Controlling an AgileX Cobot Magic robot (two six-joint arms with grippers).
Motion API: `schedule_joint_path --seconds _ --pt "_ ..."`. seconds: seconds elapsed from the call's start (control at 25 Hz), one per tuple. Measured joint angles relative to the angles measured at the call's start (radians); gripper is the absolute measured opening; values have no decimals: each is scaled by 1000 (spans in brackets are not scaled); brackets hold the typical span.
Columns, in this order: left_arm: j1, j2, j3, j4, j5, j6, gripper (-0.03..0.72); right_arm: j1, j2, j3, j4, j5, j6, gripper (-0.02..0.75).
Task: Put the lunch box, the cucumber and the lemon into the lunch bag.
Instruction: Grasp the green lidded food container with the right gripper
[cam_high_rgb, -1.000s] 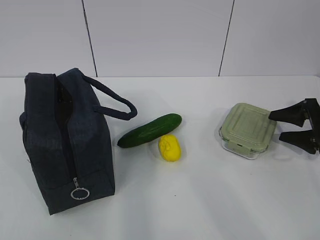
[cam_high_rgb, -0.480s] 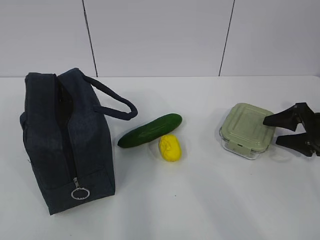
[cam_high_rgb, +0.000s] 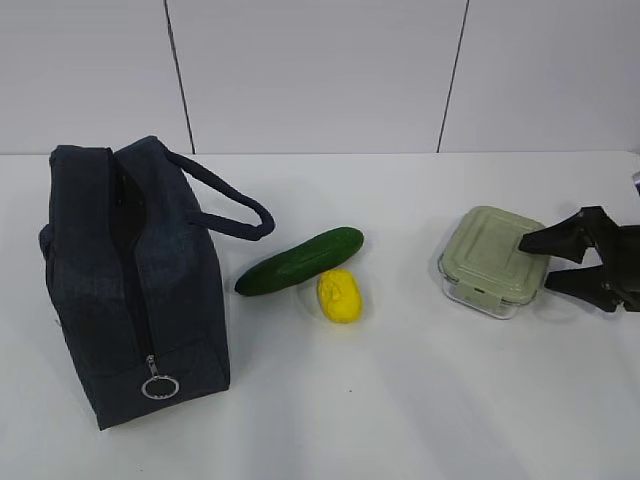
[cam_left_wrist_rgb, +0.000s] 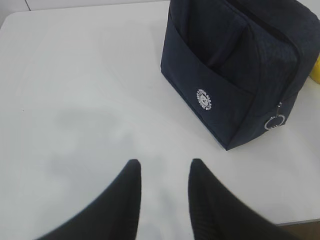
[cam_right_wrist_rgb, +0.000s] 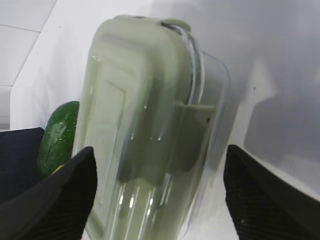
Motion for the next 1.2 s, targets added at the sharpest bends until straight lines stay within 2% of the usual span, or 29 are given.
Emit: schedule_joint_path --seconds 1.04,1.2 --pt "0 0 0 0 0 0 236 19 38 -9 5 48 -2 592" --pt "0 0 0 0 0 0 236 19 38 -9 6 48 -2 552"
